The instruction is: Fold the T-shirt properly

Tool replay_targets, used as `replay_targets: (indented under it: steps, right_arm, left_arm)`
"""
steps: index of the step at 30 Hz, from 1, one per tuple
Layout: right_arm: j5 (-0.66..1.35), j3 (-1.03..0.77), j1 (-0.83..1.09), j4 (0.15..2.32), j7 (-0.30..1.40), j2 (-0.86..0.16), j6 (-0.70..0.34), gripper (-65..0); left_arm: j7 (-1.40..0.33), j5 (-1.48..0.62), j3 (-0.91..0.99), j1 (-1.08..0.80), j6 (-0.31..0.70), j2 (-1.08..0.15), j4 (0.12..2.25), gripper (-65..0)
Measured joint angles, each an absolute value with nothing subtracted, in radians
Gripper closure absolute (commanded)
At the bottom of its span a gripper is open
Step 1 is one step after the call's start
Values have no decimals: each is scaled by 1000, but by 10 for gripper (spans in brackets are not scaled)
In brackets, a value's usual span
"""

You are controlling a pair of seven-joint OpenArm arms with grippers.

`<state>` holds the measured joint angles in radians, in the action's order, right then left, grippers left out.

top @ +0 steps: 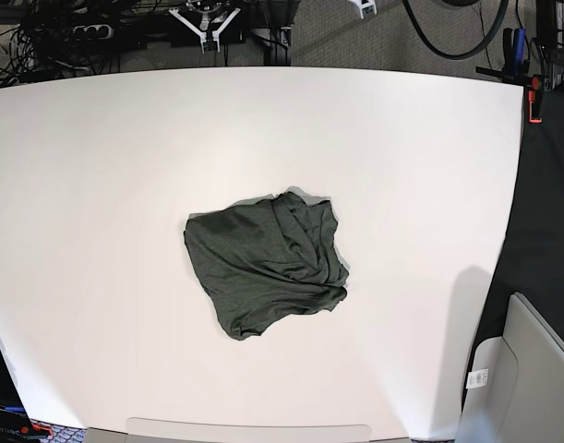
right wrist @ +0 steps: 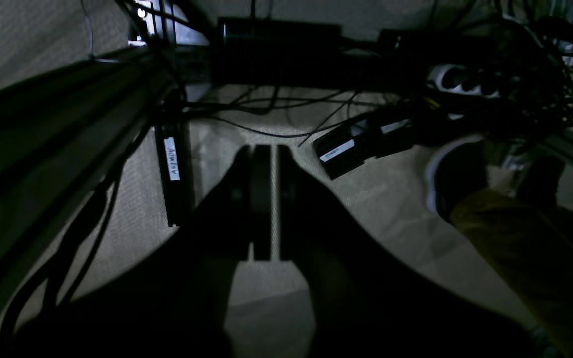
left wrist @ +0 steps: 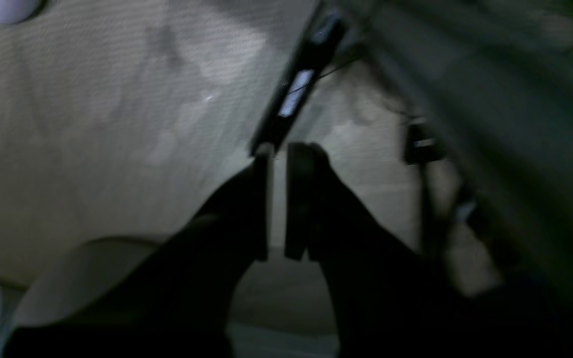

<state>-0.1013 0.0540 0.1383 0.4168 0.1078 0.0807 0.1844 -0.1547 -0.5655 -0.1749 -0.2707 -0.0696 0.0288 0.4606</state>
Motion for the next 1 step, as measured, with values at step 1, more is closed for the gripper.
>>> replay_targets:
  steps: [1]
  right_arm:
    - [-101, 54, 139, 417, 108, 80, 184, -2]
  left_arm:
    - [-154, -567, -175, -266, -67, 31, 463, -34]
